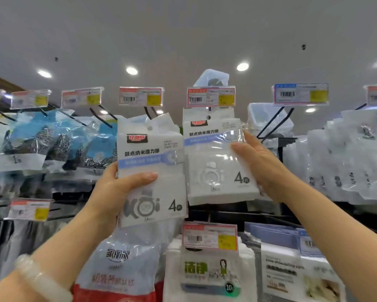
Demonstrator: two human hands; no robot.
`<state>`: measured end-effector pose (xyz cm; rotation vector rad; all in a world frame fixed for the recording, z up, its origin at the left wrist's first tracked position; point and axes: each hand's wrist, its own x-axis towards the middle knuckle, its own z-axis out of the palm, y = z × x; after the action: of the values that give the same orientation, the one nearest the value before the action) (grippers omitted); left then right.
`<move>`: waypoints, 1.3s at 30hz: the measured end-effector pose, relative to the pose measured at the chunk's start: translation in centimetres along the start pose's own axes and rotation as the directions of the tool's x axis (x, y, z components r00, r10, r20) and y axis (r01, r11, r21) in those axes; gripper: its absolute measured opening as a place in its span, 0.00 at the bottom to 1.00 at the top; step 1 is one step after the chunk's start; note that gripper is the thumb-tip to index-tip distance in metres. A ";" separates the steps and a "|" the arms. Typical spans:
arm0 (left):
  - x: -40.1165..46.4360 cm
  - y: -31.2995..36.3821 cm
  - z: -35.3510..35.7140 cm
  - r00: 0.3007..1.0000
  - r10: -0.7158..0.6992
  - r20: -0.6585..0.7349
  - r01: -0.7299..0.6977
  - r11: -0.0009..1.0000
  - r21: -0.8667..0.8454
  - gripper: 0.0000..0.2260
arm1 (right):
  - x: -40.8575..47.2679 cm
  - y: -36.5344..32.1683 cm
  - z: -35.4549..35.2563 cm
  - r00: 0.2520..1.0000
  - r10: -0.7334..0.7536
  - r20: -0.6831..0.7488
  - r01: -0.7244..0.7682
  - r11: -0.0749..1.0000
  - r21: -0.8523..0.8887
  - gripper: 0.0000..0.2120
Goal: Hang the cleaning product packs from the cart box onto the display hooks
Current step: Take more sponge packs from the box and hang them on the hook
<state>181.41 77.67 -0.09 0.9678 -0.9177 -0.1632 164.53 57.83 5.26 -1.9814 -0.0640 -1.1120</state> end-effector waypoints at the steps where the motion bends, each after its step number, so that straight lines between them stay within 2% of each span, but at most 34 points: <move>1: 0.4 0.1 -0.1 1.000 0.005 0.005 -0.005 1.000 0.005 0.30 | 0.3 0.1 0.0 1.000 -0.002 -0.007 0.002 1.000 -0.005 0.16; 4: 1.2 0.3 -0.1 1.000 0.012 0.025 -0.012 1.000 -0.008 0.30 | 1.0 0.1 0.1 0.999 -0.009 -0.036 0.008 1.000 -0.012 0.19; 9: 2.3 0.2 -0.1 1.000 0.004 0.020 -0.004 1.000 -0.031 0.31 | 1.8 -0.1 0.1 0.997 -0.022 -0.077 0.022 1.000 0.001 0.15; 14: 3.0 0.0 -0.1 1.000 0.002 0.030 -0.001 1.000 -0.011 0.33 | 2.1 0.0 -0.1 0.994 0.015 -0.104 -0.015 1.000 0.001 0.19; 21: 3.0 -0.1 -0.5 0.999 0.019 0.027 -0.019 1.000 -0.012 0.33 | 2.8 0.7 -0.3 0.990 0.120 -0.078 -0.121 0.993 -0.010 0.12; 28: 2.3 0.1 -1.8 0.999 0.035 0.021 -0.034 0.999 -0.022 0.29 | 3.7 3.2 0.2 0.975 0.178 -0.136 -0.192 0.976 -0.100 0.22; 32: 2.0 0.0 -1.9 0.999 0.026 0.028 -0.025 0.999 -0.023 0.26 | 4.5 5.2 0.9 0.944 0.249 -0.214 -0.285 0.946 -0.157 0.26; 34: 1.9 0.0 -1.7 0.999 0.024 0.034 -0.023 0.999 -0.024 0.28 | 4.5 6.2 1.1 0.924 0.233 -0.303 -0.324 0.898 -0.299 0.35; 36: 1.9 0.2 -1.5 0.999 0.020 0.046 -0.018 0.999 -0.034 0.30 | 3.8 6.3 1.8 0.928 0.066 -0.366 -0.262 0.816 -0.516 0.38; 37: 1.9 0.3 -1.4 0.998 0.016 0.054 -0.014 0.999 -0.039 0.31 | 3.2 6.1 2.3 0.932 -0.065 -0.357 -0.205 0.717 -0.666 0.38; 38: 1.8 0.3 -1.2 0.998 0.015 0.061 -0.012 0.999 -0.043 0.31 | 2.8 5.9 2.8 0.941 -0.175 -0.289 -0.146 0.561 -0.815 0.37; 39: 1.8 0.3 -0.9 0.998 0.015 0.066 -0.012 0.999 -0.046 0.31 | 2.5 5.6 3.3 0.956 -0.220 -0.194 -0.093 0.400 -0.912 0.36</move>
<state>183.16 77.56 1.02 0.9185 -0.9767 -0.2051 170.58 55.66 2.69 -2.7422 0.8436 -1.7089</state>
